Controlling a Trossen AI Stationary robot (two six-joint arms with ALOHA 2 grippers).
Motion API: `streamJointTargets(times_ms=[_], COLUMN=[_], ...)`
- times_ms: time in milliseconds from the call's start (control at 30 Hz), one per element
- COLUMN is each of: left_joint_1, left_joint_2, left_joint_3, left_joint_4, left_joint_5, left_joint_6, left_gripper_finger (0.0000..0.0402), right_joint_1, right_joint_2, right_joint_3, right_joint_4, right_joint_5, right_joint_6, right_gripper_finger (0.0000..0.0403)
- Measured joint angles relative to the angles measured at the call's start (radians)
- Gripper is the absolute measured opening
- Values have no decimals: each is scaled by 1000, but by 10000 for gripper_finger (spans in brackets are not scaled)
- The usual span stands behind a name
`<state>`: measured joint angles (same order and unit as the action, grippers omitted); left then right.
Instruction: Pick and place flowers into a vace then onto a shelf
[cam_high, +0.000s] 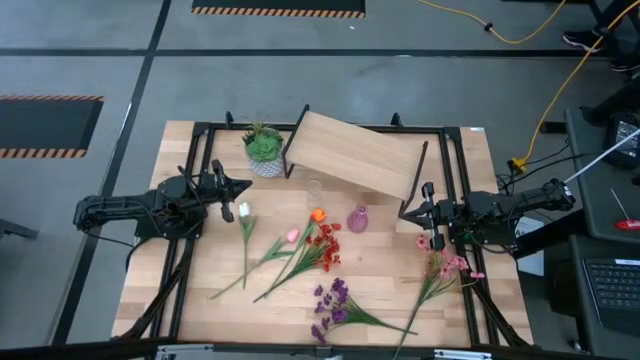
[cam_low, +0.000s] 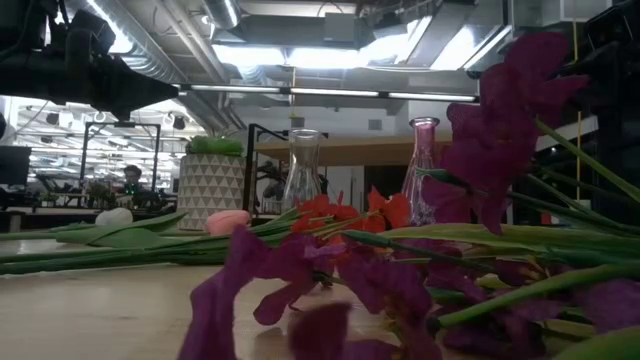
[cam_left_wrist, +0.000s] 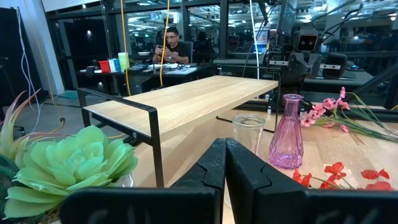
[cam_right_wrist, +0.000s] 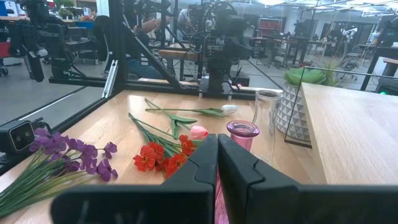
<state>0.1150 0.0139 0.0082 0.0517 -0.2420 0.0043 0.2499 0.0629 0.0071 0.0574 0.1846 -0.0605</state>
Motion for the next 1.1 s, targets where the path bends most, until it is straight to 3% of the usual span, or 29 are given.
streamJointTargets(times_ms=[1100], left_joint_1=[0], left_joint_2=[0], left_joint_3=[0], left_joint_4=[6], left_joint_5=[0], left_joint_6=[18], left_gripper_finger=[6], right_joint_1=[0], right_joint_2=[0], right_joint_3=[0], right_joint_4=[1], right_joint_5=[0], right_joint_6=[4], right_gripper_finger=[16])
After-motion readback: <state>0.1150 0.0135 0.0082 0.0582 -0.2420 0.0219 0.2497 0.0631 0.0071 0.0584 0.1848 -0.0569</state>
